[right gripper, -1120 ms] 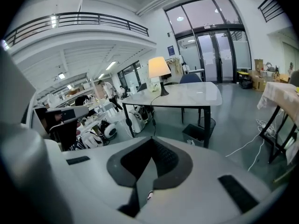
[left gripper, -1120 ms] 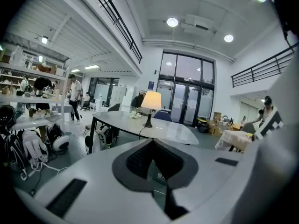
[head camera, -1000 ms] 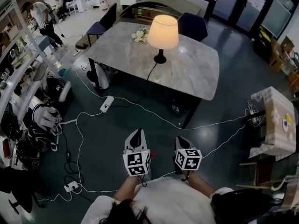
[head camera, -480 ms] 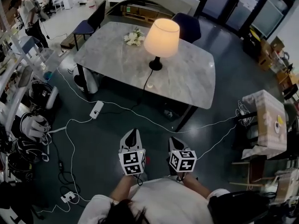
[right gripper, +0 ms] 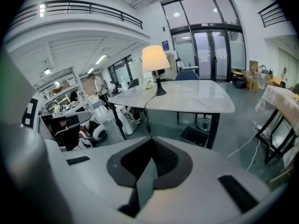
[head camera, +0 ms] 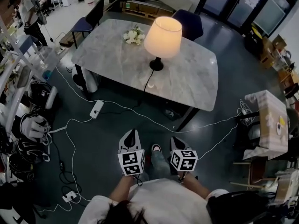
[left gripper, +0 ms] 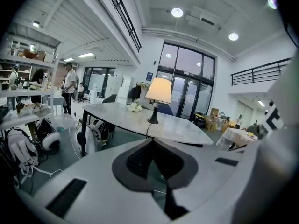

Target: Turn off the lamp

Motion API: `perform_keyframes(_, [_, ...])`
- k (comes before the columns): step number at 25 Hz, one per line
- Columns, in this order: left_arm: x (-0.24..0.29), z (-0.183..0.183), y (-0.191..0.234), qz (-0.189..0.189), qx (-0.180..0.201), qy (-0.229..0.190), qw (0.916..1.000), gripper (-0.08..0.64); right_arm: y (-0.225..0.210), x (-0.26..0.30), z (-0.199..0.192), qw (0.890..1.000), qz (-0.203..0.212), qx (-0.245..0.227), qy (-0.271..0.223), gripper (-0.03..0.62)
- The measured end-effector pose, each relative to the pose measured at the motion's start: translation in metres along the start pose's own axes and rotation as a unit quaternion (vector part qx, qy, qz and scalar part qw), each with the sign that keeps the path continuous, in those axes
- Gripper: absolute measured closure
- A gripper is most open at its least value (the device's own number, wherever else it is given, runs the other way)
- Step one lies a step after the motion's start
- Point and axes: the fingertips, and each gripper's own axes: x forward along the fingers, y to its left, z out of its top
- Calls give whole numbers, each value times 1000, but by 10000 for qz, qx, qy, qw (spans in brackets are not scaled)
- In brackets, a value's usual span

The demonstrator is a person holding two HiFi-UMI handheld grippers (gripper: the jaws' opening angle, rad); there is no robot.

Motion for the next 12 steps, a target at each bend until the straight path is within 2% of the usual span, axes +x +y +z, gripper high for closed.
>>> perform_keyframes(6, [21, -8, 7, 315, 259, 246, 9989, 552, 6, 42, 9, 9992, 360, 45, 137, 594])
perform_keyframes(12, [50, -28, 3, 380, 184, 548, 9976, 552, 8, 79, 15, 9977, 662, 29, 159, 594])
